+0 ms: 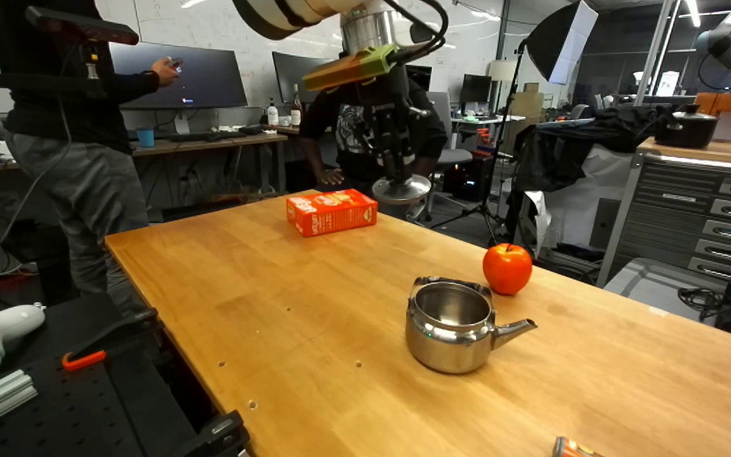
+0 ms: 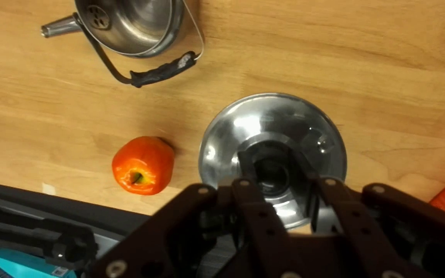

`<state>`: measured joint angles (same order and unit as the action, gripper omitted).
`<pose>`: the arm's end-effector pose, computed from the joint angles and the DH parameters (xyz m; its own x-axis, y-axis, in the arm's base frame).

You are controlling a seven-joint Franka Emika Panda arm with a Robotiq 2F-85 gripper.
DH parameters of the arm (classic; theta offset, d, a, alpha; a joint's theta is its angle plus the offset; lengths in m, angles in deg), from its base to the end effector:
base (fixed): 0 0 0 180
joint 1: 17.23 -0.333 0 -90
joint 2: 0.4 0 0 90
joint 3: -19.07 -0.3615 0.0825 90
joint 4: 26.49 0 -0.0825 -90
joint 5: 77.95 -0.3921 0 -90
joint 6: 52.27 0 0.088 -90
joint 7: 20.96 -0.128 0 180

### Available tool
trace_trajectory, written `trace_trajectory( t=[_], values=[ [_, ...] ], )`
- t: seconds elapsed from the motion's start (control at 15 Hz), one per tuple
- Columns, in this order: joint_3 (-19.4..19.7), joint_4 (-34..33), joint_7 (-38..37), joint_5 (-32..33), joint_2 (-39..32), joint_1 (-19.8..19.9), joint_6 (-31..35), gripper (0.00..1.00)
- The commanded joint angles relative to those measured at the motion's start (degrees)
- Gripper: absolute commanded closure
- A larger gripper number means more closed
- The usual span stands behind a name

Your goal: Pick up the lid and close the kettle

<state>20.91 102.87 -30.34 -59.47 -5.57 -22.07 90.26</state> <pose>0.5567 0.0268 0.3553 0.9786 0.1456 0.1451 0.1137 -0.9715 0.2078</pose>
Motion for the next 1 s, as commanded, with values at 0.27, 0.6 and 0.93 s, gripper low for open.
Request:
trace_trajectory(
  t=[0.27,0.6,0.93],
  values=[
    [1.5,1.4,4.5,-6.2,6.4,6.1,-2.6,0.93],
    [3.0,0.6,10.9,-13.4,7.0,8.7,-5.2,0.93],
    [4.5,0.2,12.6,-14.8,6.6,10.5,-6.9,0.93]
  ],
)
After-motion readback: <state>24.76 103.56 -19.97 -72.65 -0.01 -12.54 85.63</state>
